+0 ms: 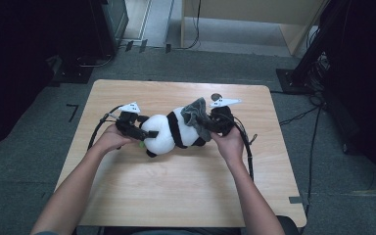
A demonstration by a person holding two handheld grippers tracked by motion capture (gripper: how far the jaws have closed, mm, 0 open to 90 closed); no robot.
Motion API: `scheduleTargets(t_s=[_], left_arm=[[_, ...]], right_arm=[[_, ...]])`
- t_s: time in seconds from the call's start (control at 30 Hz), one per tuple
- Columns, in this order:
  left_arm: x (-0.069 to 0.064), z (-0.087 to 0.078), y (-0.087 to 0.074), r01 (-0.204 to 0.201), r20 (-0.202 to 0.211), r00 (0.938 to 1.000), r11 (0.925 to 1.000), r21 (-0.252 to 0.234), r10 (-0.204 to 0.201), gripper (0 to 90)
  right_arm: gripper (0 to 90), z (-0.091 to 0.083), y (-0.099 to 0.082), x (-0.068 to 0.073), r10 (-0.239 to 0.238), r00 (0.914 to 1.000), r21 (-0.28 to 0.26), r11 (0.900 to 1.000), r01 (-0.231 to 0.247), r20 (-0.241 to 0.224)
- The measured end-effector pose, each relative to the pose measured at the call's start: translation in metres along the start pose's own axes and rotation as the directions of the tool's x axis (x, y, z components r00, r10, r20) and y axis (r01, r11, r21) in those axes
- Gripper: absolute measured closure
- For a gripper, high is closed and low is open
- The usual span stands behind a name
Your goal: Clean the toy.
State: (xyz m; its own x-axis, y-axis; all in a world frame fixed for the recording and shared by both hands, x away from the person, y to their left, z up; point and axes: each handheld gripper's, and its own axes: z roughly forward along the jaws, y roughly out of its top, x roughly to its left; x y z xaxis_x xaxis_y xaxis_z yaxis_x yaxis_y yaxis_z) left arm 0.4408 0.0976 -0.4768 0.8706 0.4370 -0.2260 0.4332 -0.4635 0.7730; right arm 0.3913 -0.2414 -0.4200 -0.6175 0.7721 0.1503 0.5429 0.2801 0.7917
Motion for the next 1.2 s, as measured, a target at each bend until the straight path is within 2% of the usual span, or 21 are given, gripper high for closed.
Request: scheduleTargets(t_s=[0.13, 0.27, 0.3, 0.33, 0.37, 0.47, 0.57, 0.63, 0.77, 0.83, 0.87, 0.93, 1.0, 1.2], left_arm=[[0.001, 0.007, -0.003, 0.015, 0.008, 0.9999, 0.9995, 0.03, -0.015, 6.1], [0.001, 0.01, -0.006, 0.005, 0.024, 0.9997, 0.9995, 0.031, -0.006, 6.1], [0.001, 0.01, -0.007, 0.007, 0.038, 0.9992, 0.9996, 0.029, -0.008, 7.0], [0.001, 0.01, -0.008, 0.017, 0.053, 0.9984, 0.9996, 0.023, -0.018, 8.9], [0.0, 0.009, -0.01, 0.009, 0.058, 0.9982, 1.0, 0.002, -0.009, 13.7], [-0.003, 0.007, -0.016, 0.012, 0.056, 0.9984, 0.9992, -0.037, -0.01, 22.2], [-0.008, 0.002, -0.017, 0.011, 0.035, 0.9993, 0.9992, -0.039, -0.01, 32.3], [-0.014, 0.0, -0.014, -0.005, 0.001, 1.0, 0.9996, -0.027, 0.005, 40.1], [-0.025, -0.003, -0.009, -0.011, -0.044, 0.999, 0.9998, -0.019, 0.01, 47.1], [-0.027, -0.005, -0.008, 0.014, -0.04, 0.9991, 0.9994, -0.031, -0.016, 49.3], [-0.026, -0.006, -0.009, 0.04, -0.031, 0.9986, 0.9978, -0.052, -0.042, 50.2], [-0.026, -0.008, -0.011, 0.087, -0.018, 0.9959, 0.9939, -0.068, -0.088, 52.3], [-0.027, -0.01, -0.009, 0.111, -0.025, 0.9933, 0.9903, -0.084, -0.113, 54.8], [-0.033, -0.022, -0.002, 0.175, -0.057, 0.9806, 0.9695, -0.171, -0.188, 56.0]], right_arm=[[77.0, 0.002, -0.001, 0.001, 0.0, 1.0, -0.002, 1.0, 0.0, -0.003], [77.0, 0.003, -0.001, 0.003, -0.006, 1.0, -0.004, 1.0, 0.006, -0.001], [77.0, 0.003, -0.001, 0.003, -0.007, 1.0, -0.006, 1.0, 0.007, -0.001], [77.0, 0.003, -0.001, 0.003, -0.008, 1.0, -0.008, 0.9999, 0.008, 0.001], [77.0, 0.003, -0.001, 0.003, -0.008, 1.0, -0.011, 0.9999, 0.008, 0.002], [76.5, 0.004, -0.002, 0.002, 0.001, 1.0, -0.03, 0.9996, -0.001, 0.002], [76.1, 0.003, -0.004, 0.002, 0.011, 0.9999, -0.051, 0.9987, -0.01, 0.005], [75.5, 0.001, -0.004, 0.002, 0.019, 0.9998, -0.061, 0.998, -0.019, 0.006], [76.1, -0.004, -0.002, 0.001, 0.022, 0.9997, -0.075, 0.997, -0.022, 0.006], [76.8, -0.008, -0.001, 0.0, 0.031, 0.9995, -0.07, 0.9971, -0.03, 0.006], [77.0, -0.01, -0.001, 0.0, 0.036, 0.9993, -0.074, 0.9966, -0.036, 0.005], [77.0, -0.016, 0.001, -0.001, 0.046, 0.9989, -0.089, 0.995, -0.045, 0.004], [77.1, -0.023, 0.004, 0.0, 0.042, 0.9991, -0.111, 0.993, -0.041, 0.008], [77.1, -0.035, 0.013, 0.014, 0.026, 0.9995, -0.154, 0.9877, -0.029, -0.017]])
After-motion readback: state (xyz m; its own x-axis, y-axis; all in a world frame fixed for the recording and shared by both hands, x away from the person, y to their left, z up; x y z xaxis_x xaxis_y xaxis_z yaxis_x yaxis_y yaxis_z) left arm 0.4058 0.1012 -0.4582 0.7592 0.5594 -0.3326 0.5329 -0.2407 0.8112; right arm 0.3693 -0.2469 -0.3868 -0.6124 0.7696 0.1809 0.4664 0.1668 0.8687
